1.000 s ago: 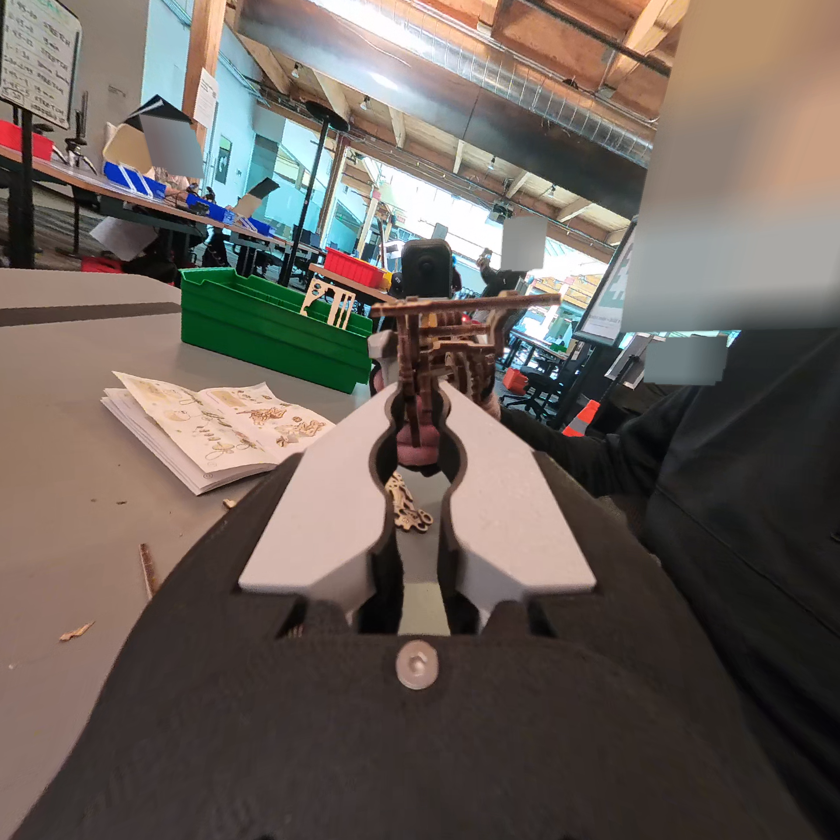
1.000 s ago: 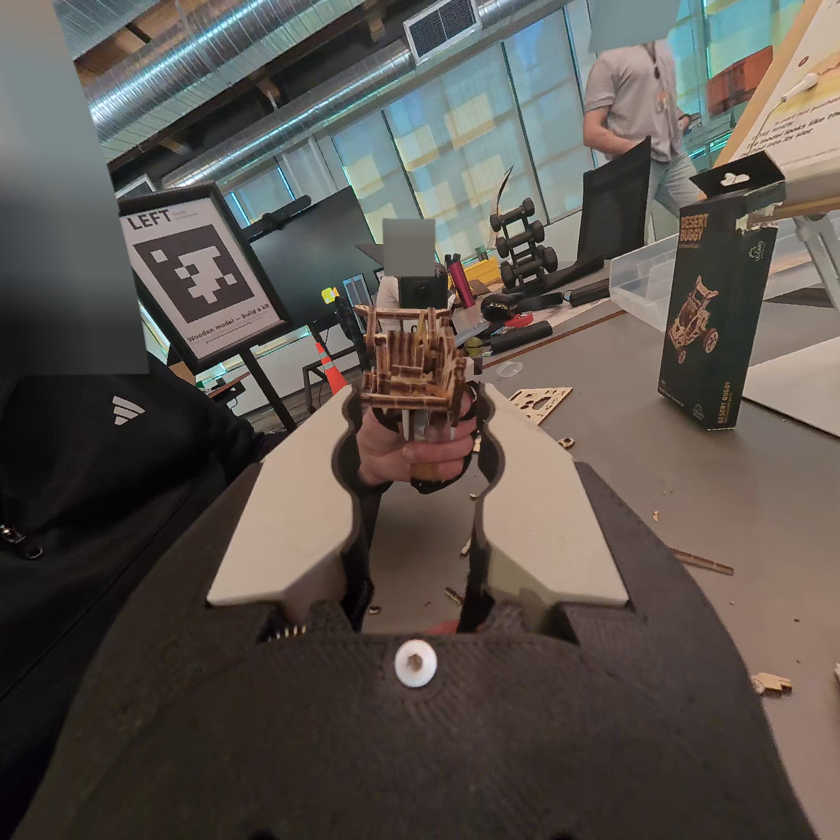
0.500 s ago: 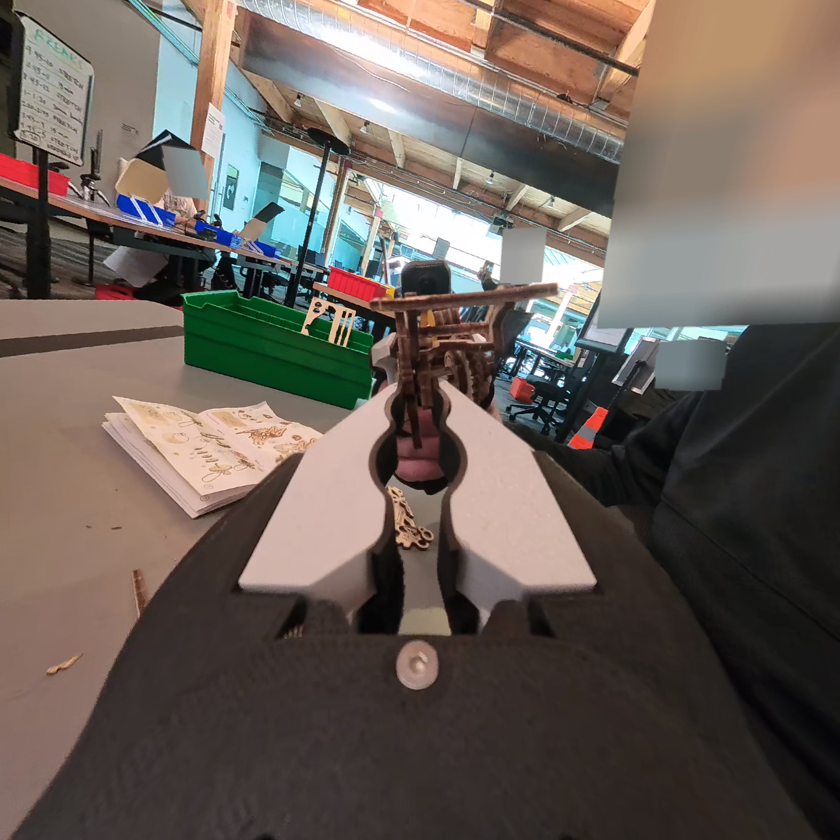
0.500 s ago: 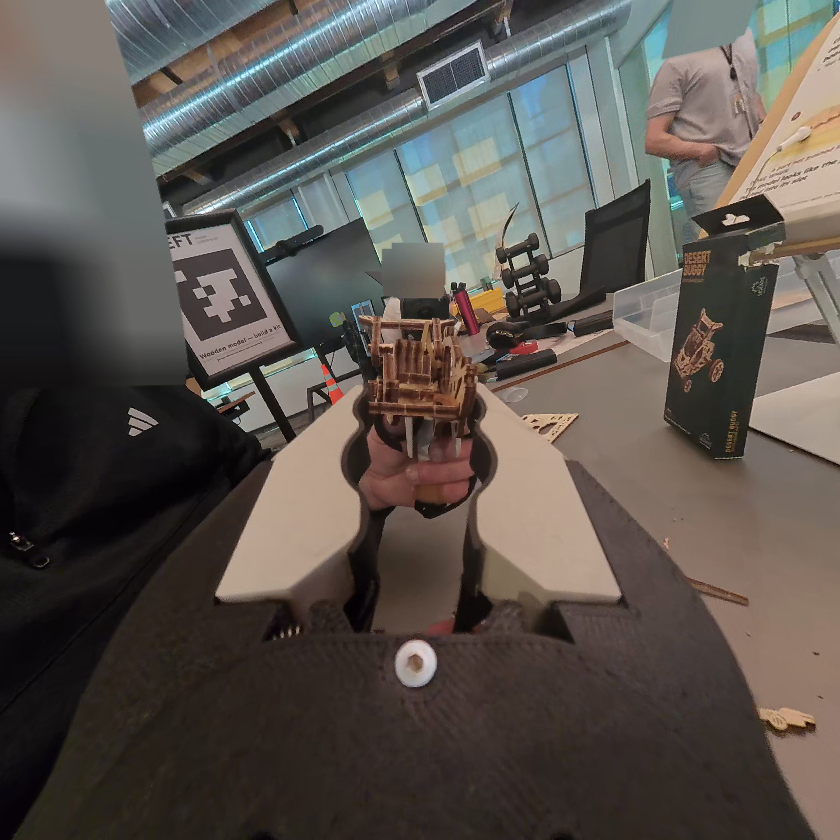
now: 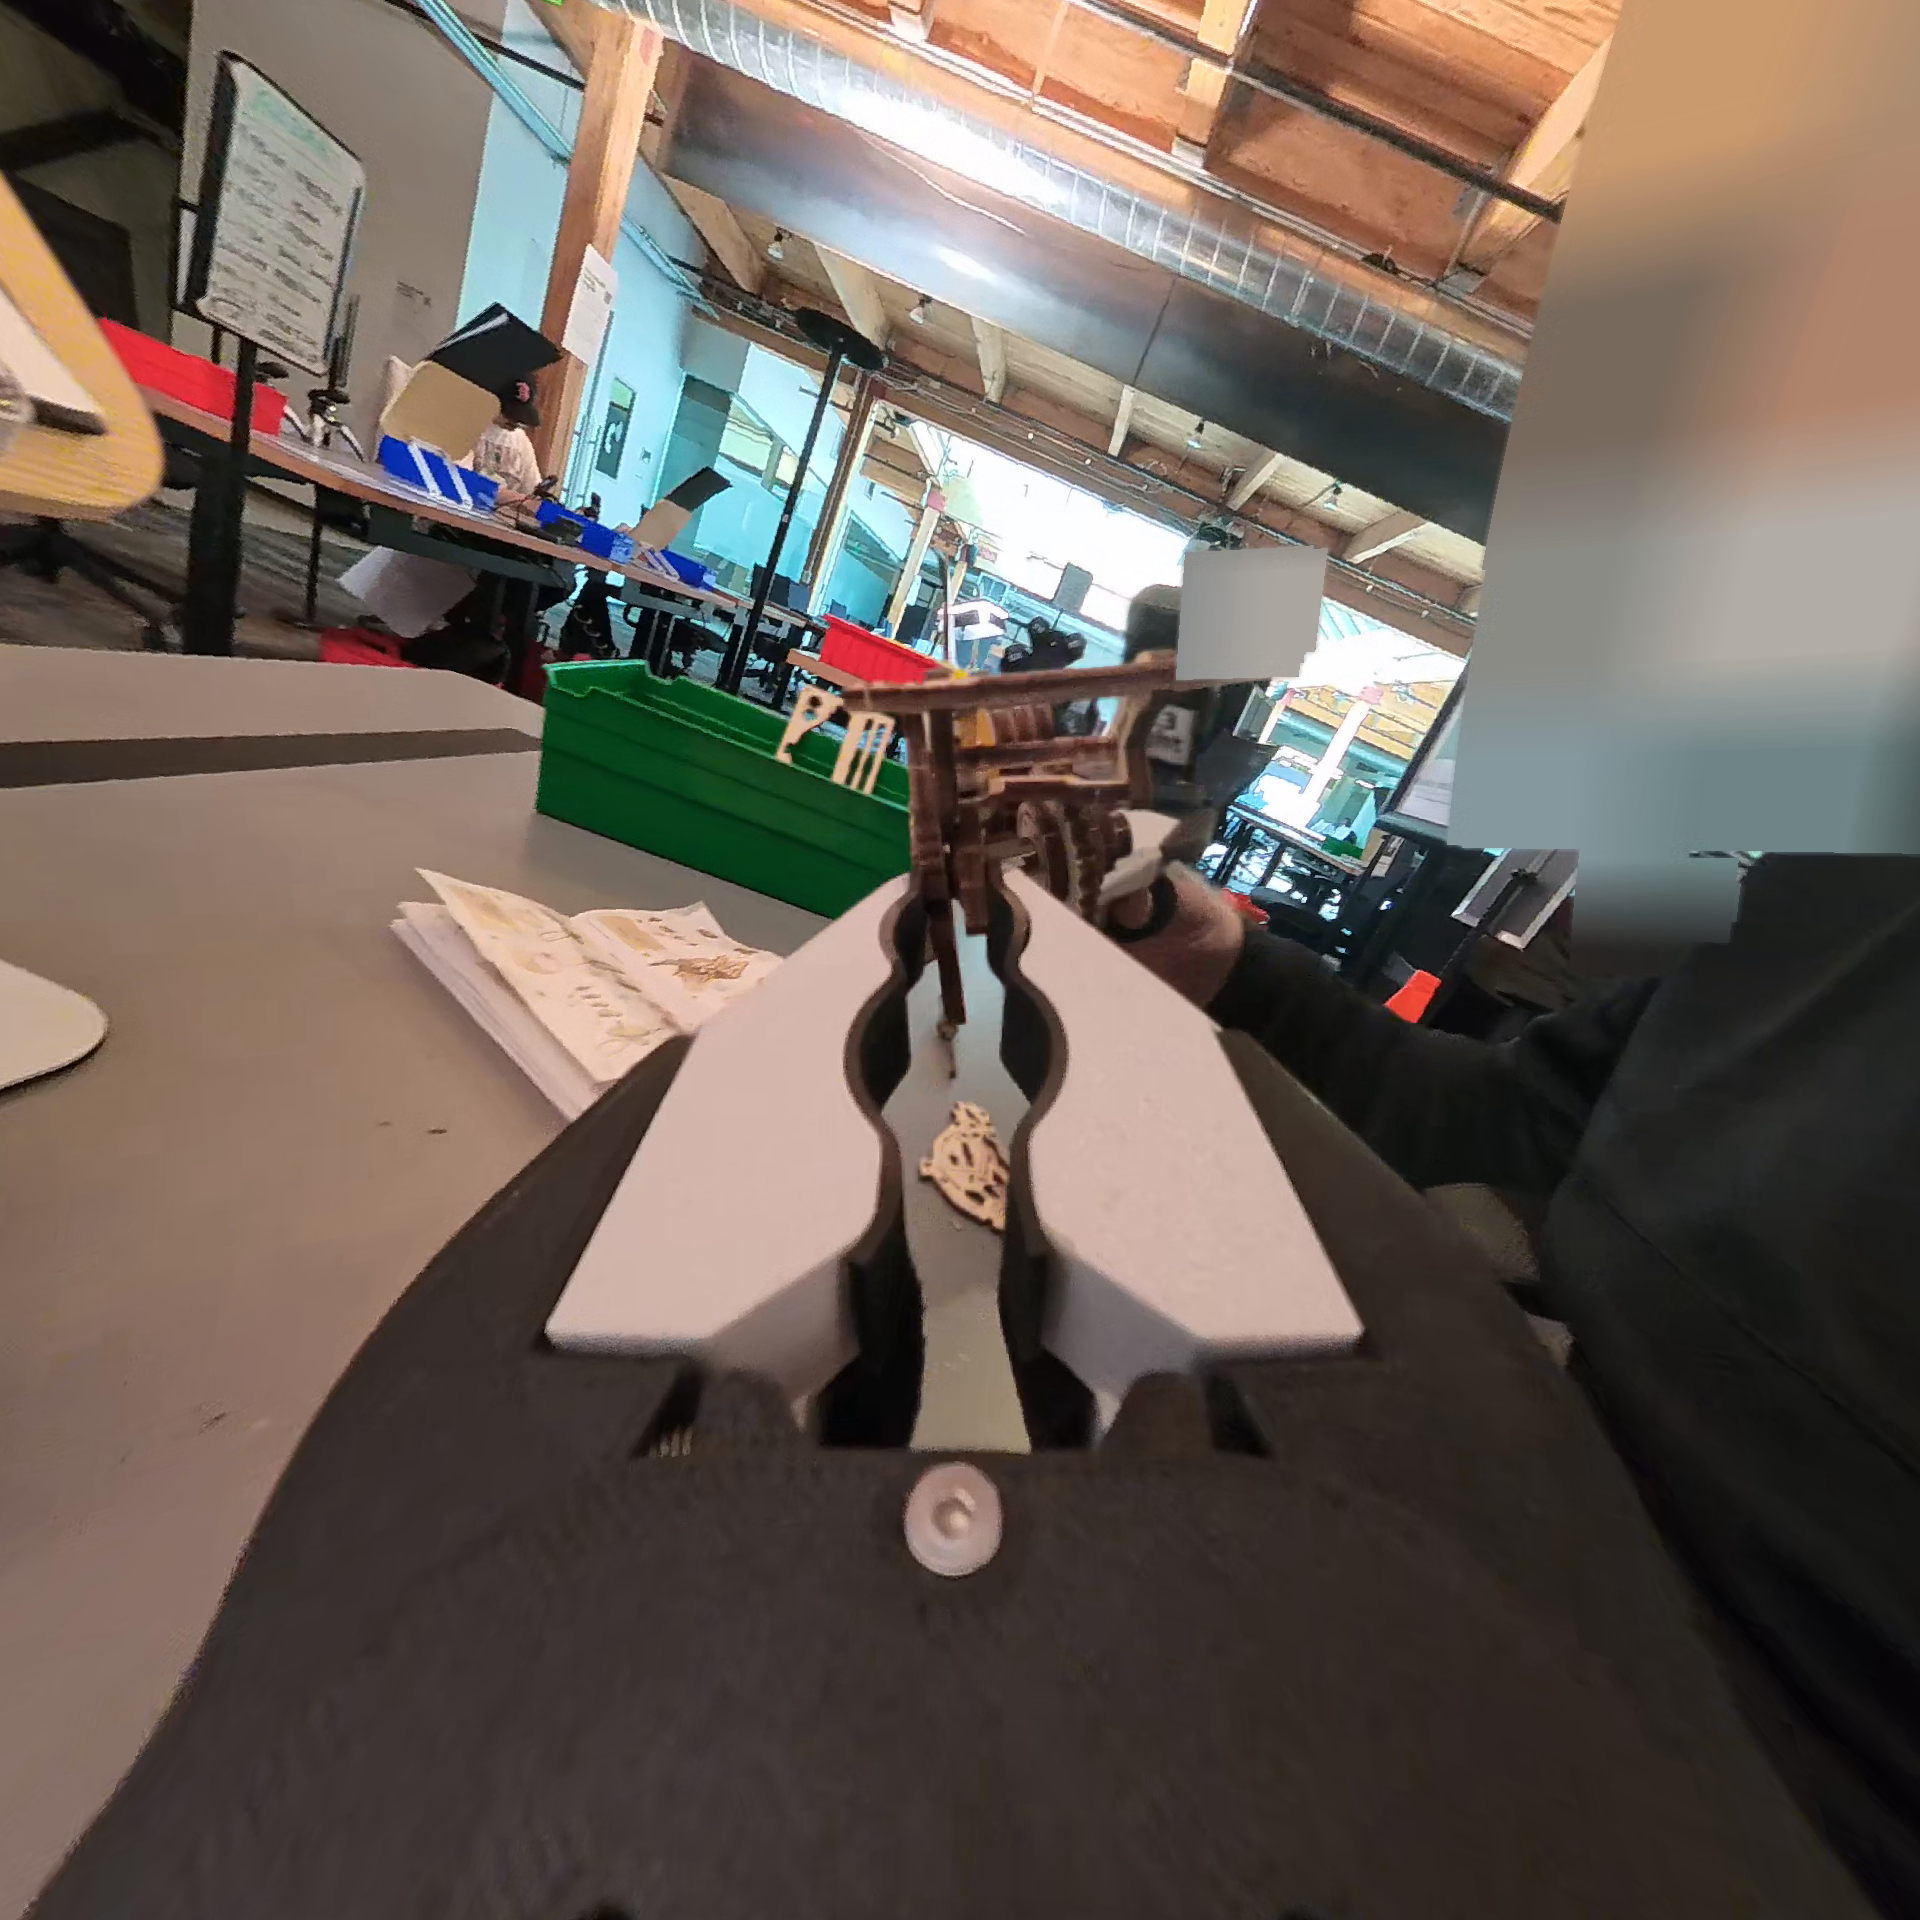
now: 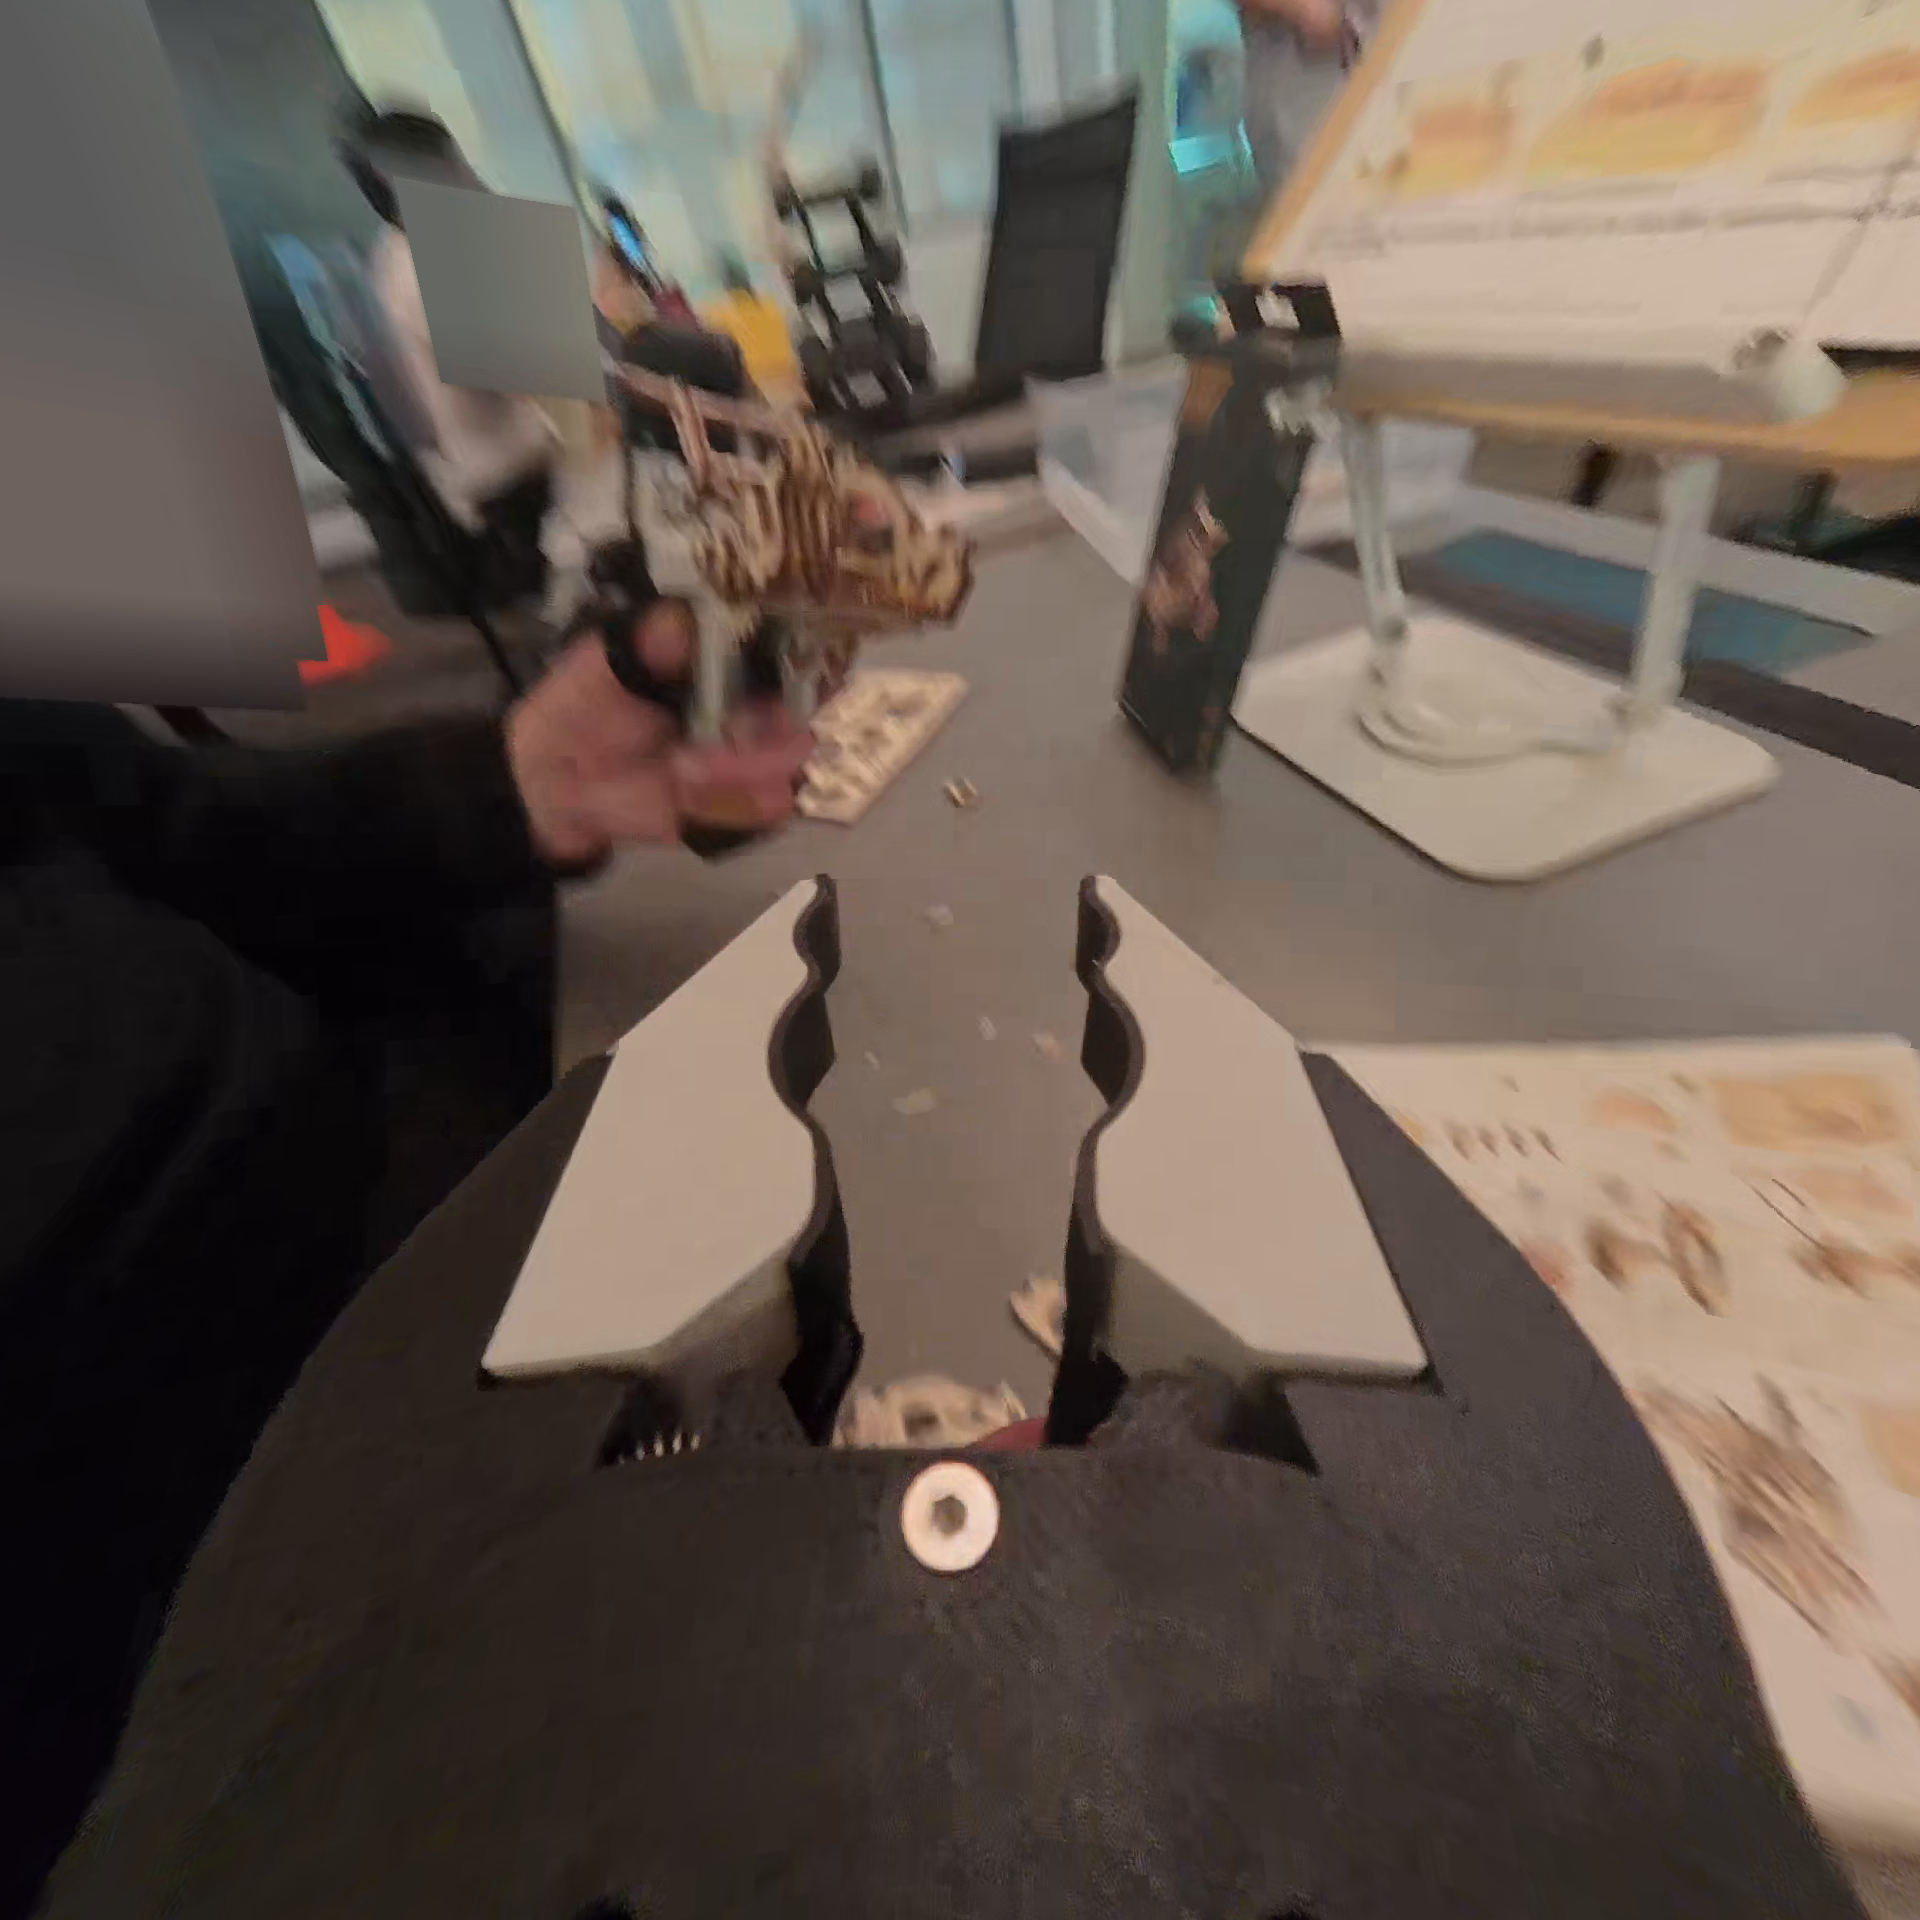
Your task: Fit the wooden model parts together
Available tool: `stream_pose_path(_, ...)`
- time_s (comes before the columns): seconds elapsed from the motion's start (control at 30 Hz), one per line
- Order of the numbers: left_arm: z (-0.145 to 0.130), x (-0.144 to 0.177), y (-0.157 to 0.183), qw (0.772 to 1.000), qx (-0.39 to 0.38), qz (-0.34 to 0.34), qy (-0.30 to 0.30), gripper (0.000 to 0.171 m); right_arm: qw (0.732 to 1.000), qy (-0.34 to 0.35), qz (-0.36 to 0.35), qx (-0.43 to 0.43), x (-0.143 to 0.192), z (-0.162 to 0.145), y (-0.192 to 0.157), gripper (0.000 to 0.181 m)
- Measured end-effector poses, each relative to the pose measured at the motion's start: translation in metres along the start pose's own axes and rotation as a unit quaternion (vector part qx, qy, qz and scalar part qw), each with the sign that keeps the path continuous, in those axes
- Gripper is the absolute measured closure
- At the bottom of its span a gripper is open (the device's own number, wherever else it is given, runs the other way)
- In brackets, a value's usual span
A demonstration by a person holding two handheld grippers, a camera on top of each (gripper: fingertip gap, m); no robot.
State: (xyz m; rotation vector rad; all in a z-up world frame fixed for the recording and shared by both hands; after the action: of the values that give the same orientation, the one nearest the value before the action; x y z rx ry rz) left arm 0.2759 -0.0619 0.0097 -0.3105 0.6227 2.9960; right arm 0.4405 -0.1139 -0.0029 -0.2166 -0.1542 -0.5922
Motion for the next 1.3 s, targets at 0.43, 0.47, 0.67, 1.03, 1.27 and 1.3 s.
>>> stream_pose_path(0.43,-0.018,-0.001,-0.022,1.0,0.01,0.013,-0.027,0.164,0.937,-0.339,-0.012,0.08,-0.01,-0.123,0.029,0.15)
stream_pose_path(0.47,-0.019,-0.001,-0.023,0.999,0.007,0.014,-0.03,0.164,0.933,-0.352,-0.007,0.073,-0.011,-0.128,0.031,0.151)
stream_pose_path(0.67,-0.021,-0.002,-0.027,0.999,0.004,0.016,-0.031,0.164,0.936,-0.345,0.003,0.065,-0.015,-0.13,0.029,0.165)
stream_pose_path(1.03,-0.03,-0.005,-0.036,0.993,-0.068,0.067,-0.066,0.164,0.972,-0.227,-0.025,0.046,-0.013,-0.076,0.014,0.166)
stream_pose_path(1.27,-0.035,-0.018,-0.028,0.974,-0.179,0.104,-0.089,0.163,0.986,-0.143,-0.065,0.057,-0.012,-0.015,0.01,0.166)
stream_pose_path(1.3,-0.036,-0.019,-0.028,0.972,-0.189,0.108,-0.09,0.163,0.986,-0.139,-0.068,0.059,-0.014,-0.01,0.009,0.166)
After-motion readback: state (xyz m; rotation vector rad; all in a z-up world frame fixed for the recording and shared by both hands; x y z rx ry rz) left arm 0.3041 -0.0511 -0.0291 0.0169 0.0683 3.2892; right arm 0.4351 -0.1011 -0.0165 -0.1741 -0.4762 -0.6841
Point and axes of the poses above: each gripper's, where its closed fingertips meet, x back along the fingers, z out of its top, y = z × x across the jaws, the point moved 3 cm from there along x, back along the fingers, and after that the axes turned 1 degree about z, right-handed, at the moved point
